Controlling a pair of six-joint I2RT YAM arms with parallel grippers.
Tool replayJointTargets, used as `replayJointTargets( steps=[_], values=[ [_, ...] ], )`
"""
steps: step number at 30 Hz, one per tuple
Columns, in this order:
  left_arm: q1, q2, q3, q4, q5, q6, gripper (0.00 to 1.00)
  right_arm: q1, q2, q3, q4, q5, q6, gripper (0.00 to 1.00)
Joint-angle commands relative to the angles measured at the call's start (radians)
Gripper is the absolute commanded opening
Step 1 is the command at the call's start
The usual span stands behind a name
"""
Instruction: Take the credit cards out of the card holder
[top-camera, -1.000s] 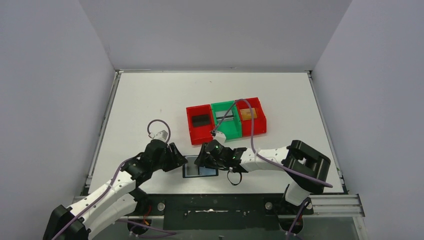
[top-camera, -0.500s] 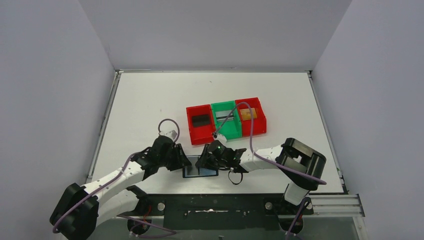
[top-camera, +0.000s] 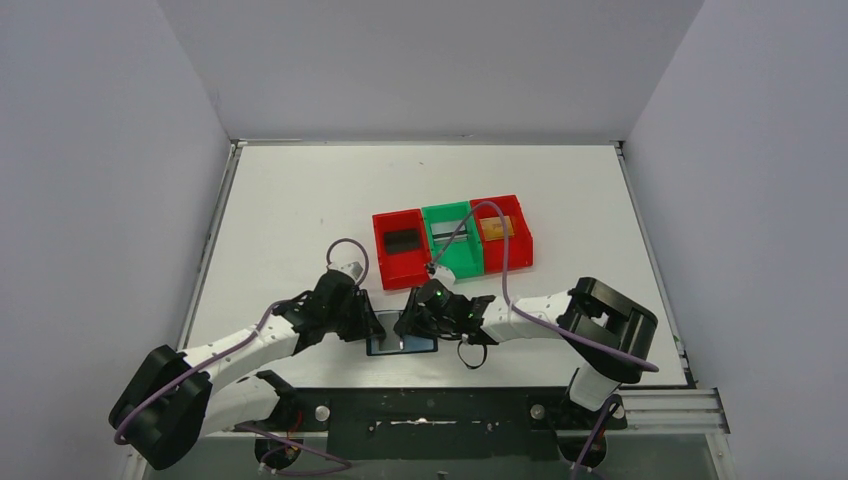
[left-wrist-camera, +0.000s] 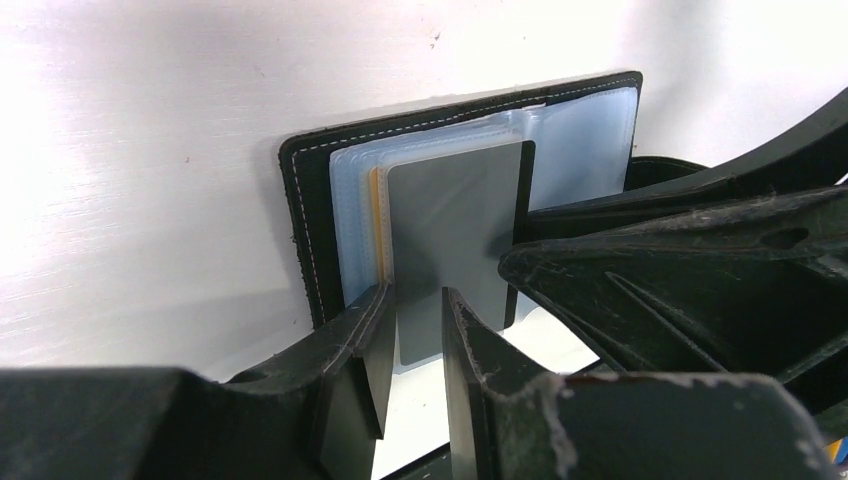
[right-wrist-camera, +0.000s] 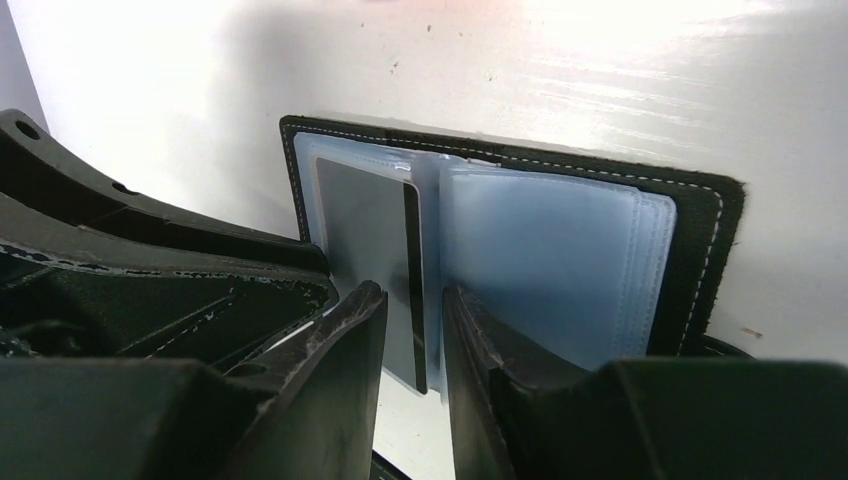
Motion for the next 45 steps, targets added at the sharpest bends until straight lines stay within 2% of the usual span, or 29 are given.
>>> replayJointTargets(
  steps=[1, 10, 17, 21, 24, 26, 29, 31, 35, 45],
  values=[
    [-0.01, -0.017, -0.015, 0.025, -0.019, 0.004, 0.23, 0.008, -0.049, 0.056, -0.057, 0.05, -0.053, 0.29],
    [-0.01, -0.003, -0.011, 0.018, -0.013, 0.012, 0.22, -0.001, 0.0, 0.023, 0.045, -0.02, -0.014, 0.26],
    [-0.01, -0.021, -0.008, 0.01, -0.031, 0.007, 0.21, -0.012, -0.047, -0.02, 0.075, -0.011, -0.001, 0.12],
    [-0.01, -0.015, -0.01, 0.013, -0.026, 0.007, 0.2, -0.017, -0.044, -0.041, 0.103, -0.026, 0.018, 0.12],
    [-0.009, -0.01, -0.01, 0.015, -0.02, 0.008, 0.18, -0.018, -0.034, -0.041, 0.096, -0.026, 0.029, 0.2],
    [-0.009, -0.01, -0.01, 0.014, -0.021, 0.008, 0.17, -0.021, -0.024, -0.04, 0.1, -0.035, 0.031, 0.2],
    [-0.009, -0.012, -0.008, 0.01, -0.023, 0.007, 0.16, -0.023, -0.029, -0.048, 0.108, -0.033, 0.04, 0.17],
    [-0.009, -0.012, -0.007, 0.006, -0.028, 0.008, 0.15, -0.023, -0.043, -0.057, 0.11, -0.018, 0.04, 0.09],
    [-0.01, -0.012, -0.004, -0.006, -0.041, 0.008, 0.14, -0.026, -0.078, -0.074, 0.095, 0.004, 0.04, 0.01],
    [-0.009, 0.001, -0.005, -0.021, -0.056, 0.01, 0.11, -0.04, -0.091, -0.095, 0.107, -0.013, 0.05, 0.02]
  ],
)
